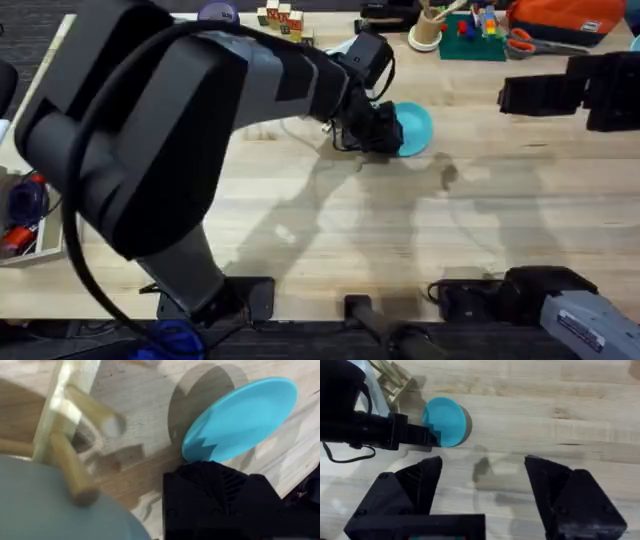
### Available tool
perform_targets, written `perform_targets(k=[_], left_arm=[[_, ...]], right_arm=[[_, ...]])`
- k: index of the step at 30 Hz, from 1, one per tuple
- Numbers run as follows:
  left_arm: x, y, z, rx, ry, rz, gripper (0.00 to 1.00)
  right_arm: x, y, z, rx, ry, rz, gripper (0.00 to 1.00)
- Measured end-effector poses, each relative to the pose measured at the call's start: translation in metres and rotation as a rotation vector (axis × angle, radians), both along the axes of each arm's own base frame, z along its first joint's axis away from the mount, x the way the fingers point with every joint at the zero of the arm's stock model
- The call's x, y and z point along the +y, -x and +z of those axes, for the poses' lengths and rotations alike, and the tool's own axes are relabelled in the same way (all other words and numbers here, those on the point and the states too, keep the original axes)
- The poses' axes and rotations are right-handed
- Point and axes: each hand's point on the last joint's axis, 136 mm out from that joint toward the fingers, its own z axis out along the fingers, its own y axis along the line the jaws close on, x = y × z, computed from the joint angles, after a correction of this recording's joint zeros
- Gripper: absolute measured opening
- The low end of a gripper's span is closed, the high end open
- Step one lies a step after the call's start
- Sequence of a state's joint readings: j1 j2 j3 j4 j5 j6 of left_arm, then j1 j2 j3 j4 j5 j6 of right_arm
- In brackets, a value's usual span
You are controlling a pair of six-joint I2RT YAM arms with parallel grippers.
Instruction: Pick up the plates from the table one by one and place each into a slot on the dish rack.
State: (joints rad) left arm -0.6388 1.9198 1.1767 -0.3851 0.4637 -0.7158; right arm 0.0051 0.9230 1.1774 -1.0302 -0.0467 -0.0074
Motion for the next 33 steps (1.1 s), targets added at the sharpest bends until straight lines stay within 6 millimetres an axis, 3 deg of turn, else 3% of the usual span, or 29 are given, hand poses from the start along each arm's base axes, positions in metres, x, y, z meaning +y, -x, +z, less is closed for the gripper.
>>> perform_targets(k=[15,25,33], left_arm=[[0.000,0.000,0.000,0.000,0.000,0.000,0.039],[0.000,0.000,0.000,0.000,0.000,0.000,0.040],[0.000,0.000,0.000,0.000,0.000,0.000,0.042]], right_arm=[[0.000,-0.005,-0.005,0.025,-0.001,0.001,0.992],[0.005,-0.038,-0.043,0.162,-0.066,0.028,0.991],[-0.002,-0.067,-0.049,0.142,-0.285,0.048,0.991]])
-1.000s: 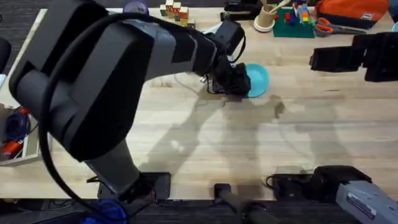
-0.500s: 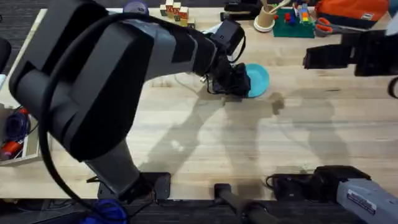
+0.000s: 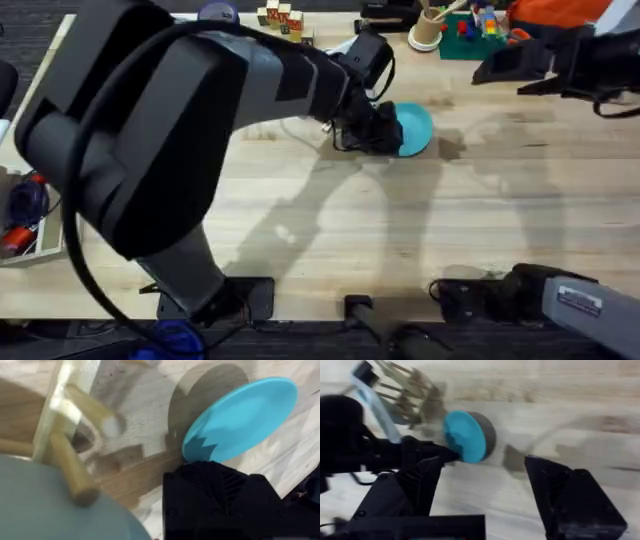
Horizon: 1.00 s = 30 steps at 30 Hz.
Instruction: Pick up the plates from the table one by one and place each into a slot on the dish rack.
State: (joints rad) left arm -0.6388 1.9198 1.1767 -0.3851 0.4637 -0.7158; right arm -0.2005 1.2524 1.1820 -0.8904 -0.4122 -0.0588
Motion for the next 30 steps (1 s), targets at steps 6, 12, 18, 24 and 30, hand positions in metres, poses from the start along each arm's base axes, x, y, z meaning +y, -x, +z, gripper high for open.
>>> perform_targets(k=[6,12,18,24,30], left_arm=[[0.000,0.000,0.000,-0.001,0.000,0.000,0.040],[0.000,0.000,0.000,-0.001,0.000,0.000,0.040],[0.000,0.000,0.000,-0.001,0.000,0.000,0.041],[0.000,0.000,0.000,-0.001,0.000,0.000,0.041],[0.000,0.000,0.000,-0.001,0.000,0.000,0.040]], right_arm=[[0.000,-0.011,-0.004,-0.011,-0.218,0.064,0.991],[-0.001,-0.023,-0.031,0.066,-0.351,0.076,0.992],[0.000,-0.028,-0.055,0.139,-0.413,0.077,0.992],[0.000,-0.030,-0.072,0.191,-0.440,0.066,0.992],[-0.001,-0.032,-0.078,0.205,-0.448,0.061,0.992]])
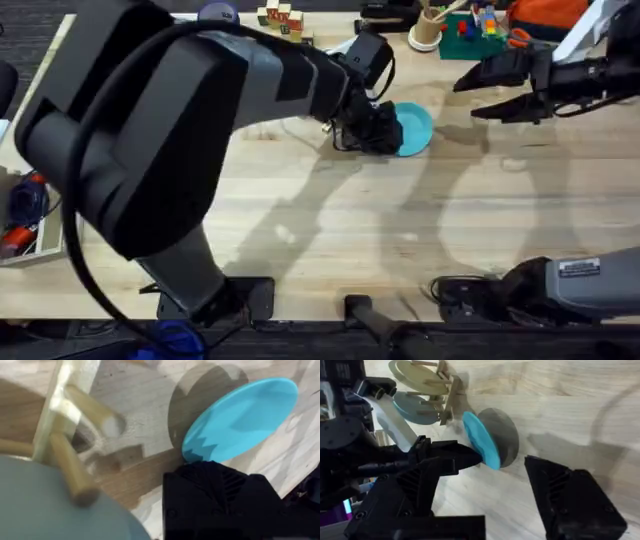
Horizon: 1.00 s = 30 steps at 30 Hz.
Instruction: Pick up the plates from the table one by one and place each into a slot on the dish rack.
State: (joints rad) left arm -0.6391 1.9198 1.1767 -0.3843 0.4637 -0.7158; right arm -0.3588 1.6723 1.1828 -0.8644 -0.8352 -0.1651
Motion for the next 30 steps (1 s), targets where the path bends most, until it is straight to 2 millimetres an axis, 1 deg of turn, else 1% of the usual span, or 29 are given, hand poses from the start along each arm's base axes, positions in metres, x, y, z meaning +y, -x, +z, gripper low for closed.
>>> perform_targets(k=[7,10,19,25,30], left_arm=[[0.000,0.000,0.000,0.000,0.000,0.000,0.040],[0.000,0.000,0.000,0.000,0.000,0.000,0.040],[0.000,0.000,0.000,0.000,0.000,0.000,0.040],[0.000,0.000,0.000,0.000,0.000,0.000,0.041],[0.000,0.000,0.000,0.000,0.000,0.000,0.041]], right_arm=[[0.000,-0.002,-0.006,0.012,-0.005,0.001,0.992],[0.003,-0.002,-0.008,0.009,-0.003,0.019,0.992],[0.038,-0.007,-0.012,-0.070,0.064,0.172,0.992],[0.057,-0.007,-0.013,-0.088,0.079,0.231,0.992],[0.067,-0.005,-0.024,-0.054,0.072,0.261,0.992]])
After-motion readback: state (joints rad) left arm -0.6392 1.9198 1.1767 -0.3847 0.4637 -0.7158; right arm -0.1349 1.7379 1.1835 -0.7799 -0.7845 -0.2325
